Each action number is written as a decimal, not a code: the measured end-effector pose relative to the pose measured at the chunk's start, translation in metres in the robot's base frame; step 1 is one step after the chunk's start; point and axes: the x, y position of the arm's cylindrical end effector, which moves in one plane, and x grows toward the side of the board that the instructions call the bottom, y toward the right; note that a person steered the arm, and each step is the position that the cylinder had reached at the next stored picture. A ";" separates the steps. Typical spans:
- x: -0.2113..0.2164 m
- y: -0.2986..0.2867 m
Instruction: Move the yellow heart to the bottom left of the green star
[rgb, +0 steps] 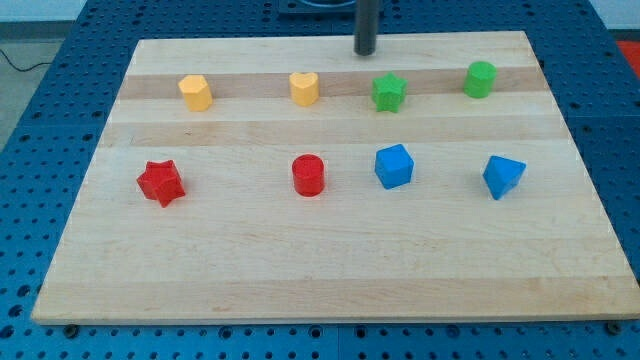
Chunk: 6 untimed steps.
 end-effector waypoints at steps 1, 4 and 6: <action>0.001 -0.046; 0.064 -0.098; 0.114 -0.075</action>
